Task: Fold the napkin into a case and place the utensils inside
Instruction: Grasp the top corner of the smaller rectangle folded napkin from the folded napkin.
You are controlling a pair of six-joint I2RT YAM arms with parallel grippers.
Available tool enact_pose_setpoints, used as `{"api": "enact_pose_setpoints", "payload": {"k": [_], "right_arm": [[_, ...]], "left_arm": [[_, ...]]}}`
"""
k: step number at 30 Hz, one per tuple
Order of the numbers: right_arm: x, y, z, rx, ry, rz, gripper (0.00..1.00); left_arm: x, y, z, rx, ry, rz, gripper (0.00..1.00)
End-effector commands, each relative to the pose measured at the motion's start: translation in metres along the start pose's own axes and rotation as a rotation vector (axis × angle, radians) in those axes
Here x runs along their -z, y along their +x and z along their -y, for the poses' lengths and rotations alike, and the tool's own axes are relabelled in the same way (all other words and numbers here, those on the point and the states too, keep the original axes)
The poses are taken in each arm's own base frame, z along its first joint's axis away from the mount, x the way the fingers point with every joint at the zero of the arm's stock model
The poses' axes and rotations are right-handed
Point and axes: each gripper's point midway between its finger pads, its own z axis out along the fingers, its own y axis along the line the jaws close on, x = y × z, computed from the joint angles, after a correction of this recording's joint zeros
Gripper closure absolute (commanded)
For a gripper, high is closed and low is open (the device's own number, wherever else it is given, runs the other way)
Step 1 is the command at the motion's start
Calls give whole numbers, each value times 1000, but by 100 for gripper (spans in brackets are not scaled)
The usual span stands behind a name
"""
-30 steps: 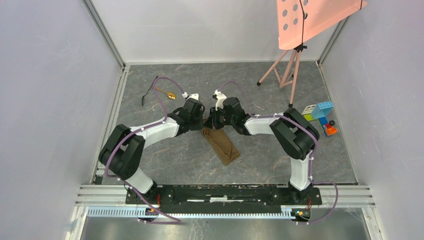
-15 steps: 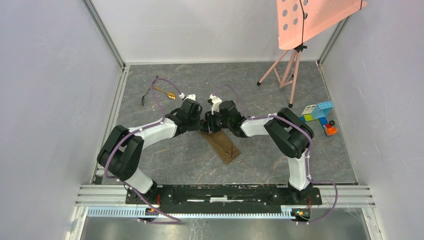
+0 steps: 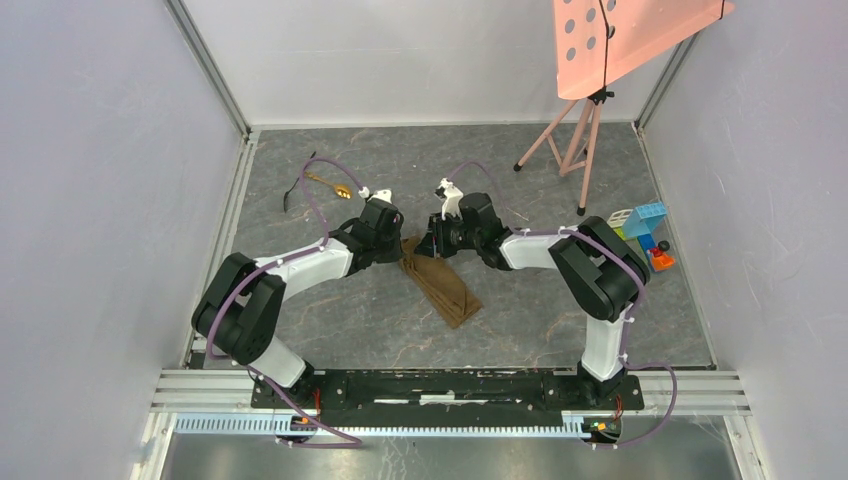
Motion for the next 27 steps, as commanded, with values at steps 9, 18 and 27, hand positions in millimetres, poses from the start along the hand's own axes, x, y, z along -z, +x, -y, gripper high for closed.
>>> {"api": "enact_pose_setpoints", "payload": {"k": [9, 18, 27], "right_arm": [[-62, 12, -28, -13, -103, -12, 83], [-13, -5, -2, -32, -94, 26, 67], [-13, -21, -6, -33, -116, 43, 77]], "left_arm": [[6, -15, 23, 38, 88, 32, 98], [12, -15, 10, 42, 53, 41, 98], [10, -15, 13, 37, 61, 35, 98]]}}
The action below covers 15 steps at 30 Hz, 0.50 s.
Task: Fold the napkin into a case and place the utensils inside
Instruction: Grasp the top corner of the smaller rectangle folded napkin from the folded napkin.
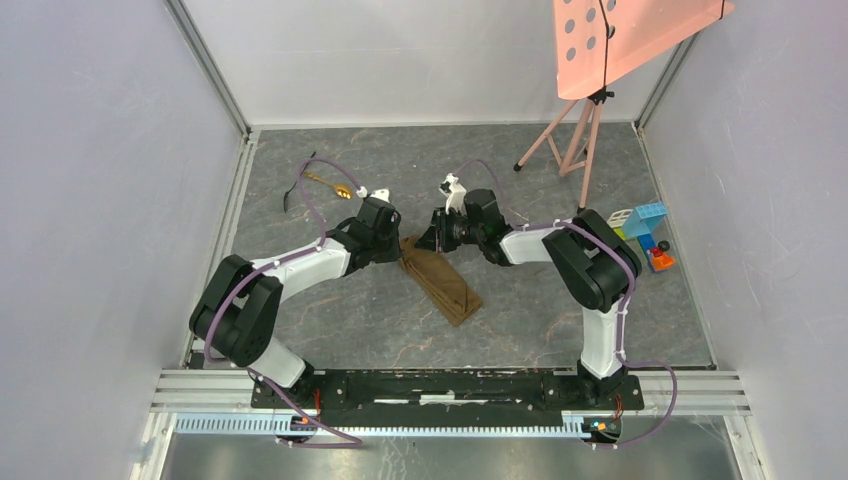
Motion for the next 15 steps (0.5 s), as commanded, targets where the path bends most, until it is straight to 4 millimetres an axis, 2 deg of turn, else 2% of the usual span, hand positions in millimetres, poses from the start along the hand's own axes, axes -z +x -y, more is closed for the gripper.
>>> {"api": "enact_pose_setpoints", "payload": {"k": [1, 4, 9, 12, 15], "right_arm": [[-9, -8, -14, 19, -57, 9, 81], [-21, -4, -20, 6, -78, 2, 88], [-47, 13, -34, 19, -108, -38, 90], [-64, 36, -21, -3, -81, -86, 91], [-55, 36, -13, 4, -53, -77, 89]], "left_arm": [[6, -13, 14, 22, 50, 40, 98], [5, -14, 16, 20, 56, 38, 98], [2, -14, 21, 20, 73, 26, 98], [-1, -13, 22, 22, 75, 20, 98], [-1, -13, 19, 20, 52, 5, 98]]}}
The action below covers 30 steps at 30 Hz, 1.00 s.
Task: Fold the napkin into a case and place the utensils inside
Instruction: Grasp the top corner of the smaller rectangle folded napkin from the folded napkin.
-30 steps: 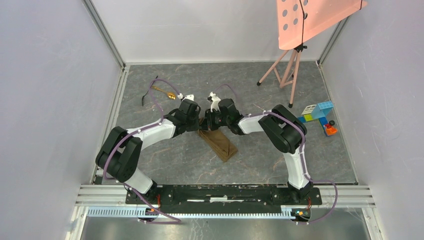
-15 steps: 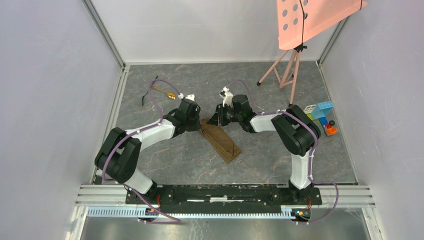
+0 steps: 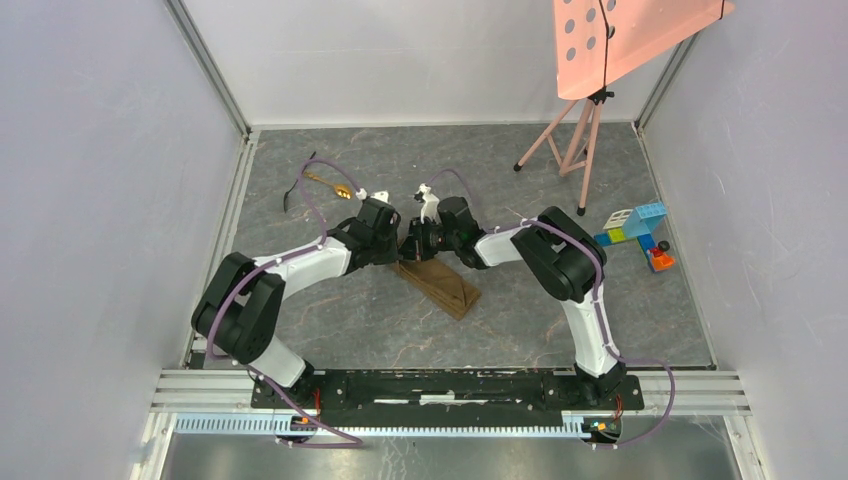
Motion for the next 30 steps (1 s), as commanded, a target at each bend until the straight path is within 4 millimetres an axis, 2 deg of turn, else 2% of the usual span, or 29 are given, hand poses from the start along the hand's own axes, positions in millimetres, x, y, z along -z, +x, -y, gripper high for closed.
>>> {"api": "enact_pose_setpoints", "payload": {"k": [1, 3, 4, 7, 8, 9, 12, 13, 16, 19, 21, 25, 27, 30], "right_arm": [[5, 2, 5, 19, 25, 14, 87], [14, -8, 3, 26, 25, 23, 80], [17, -11, 4, 27, 26, 24, 77], [25, -17, -1, 36, 19, 23, 72], [28, -18, -3, 40, 17, 24, 71], [29, -20, -4, 42, 16, 28, 71], [31, -21, -6, 46, 8, 29, 74], [31, -20, -6, 44, 5, 27, 77], [30, -18, -7, 36, -2, 30, 85], [24, -17, -7, 34, -4, 31, 91], [15, -12, -1, 31, 20, 22, 92], [-7, 4, -4, 4, 17, -3, 92], [-4, 6, -8, -17, 10, 3, 88], [20, -4, -11, 17, 39, 13, 81]], "left_arm": [[2, -21, 21, 23, 49, 34, 97], [6, -18, 16, 43, 21, 16, 87], [9, -18, 13, 62, 12, 14, 76], [26, -18, 6, 115, 3, 39, 53], [32, -19, 1, 131, -5, 52, 47], [38, -19, -5, 152, -17, 62, 45], [48, -14, -22, 215, -44, 74, 45], [46, -10, -28, 229, -44, 72, 48], [33, -4, -34, 249, -43, 25, 58], [17, -3, -28, 241, -21, -7, 62], [7, -4, -24, 241, -8, -12, 63], [-15, 3, -13, 234, 10, -80, 66], [-17, 3, -13, 233, 11, -83, 66], [-9, 3, -19, 215, -7, -62, 65]]}}
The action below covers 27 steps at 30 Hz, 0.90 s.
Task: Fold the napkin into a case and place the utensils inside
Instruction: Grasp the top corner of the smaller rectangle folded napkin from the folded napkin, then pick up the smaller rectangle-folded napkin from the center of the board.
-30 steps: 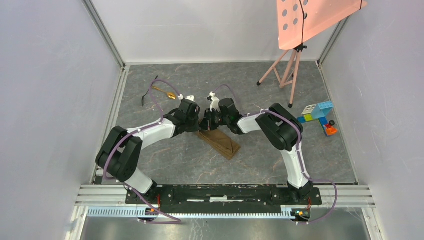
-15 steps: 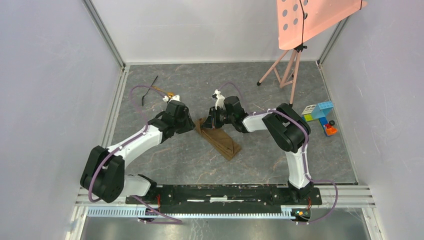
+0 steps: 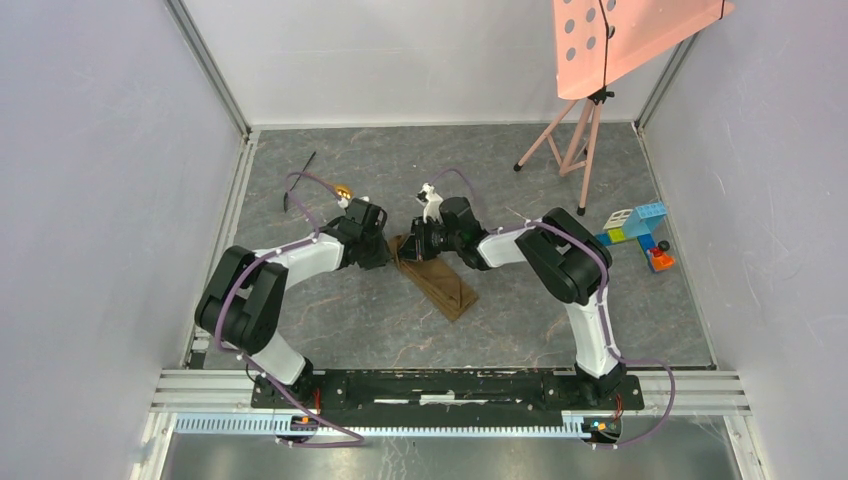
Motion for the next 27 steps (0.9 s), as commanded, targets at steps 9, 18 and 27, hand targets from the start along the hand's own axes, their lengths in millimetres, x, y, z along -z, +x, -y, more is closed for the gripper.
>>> {"api": "enact_pose_setpoints", "payload": {"k": [9, 18, 27], "right_arm": [[96, -7, -21, 418, 180, -71, 35], [99, 13, -24, 553, 328, -99, 29], [81, 30, -14, 633, 439, -160, 34]], "left_arm": [[34, 17, 12, 9, 125, -36, 45], [52, 21, 4, 67, 120, -51, 34], [57, 24, -32, 152, 55, -14, 32]]}}
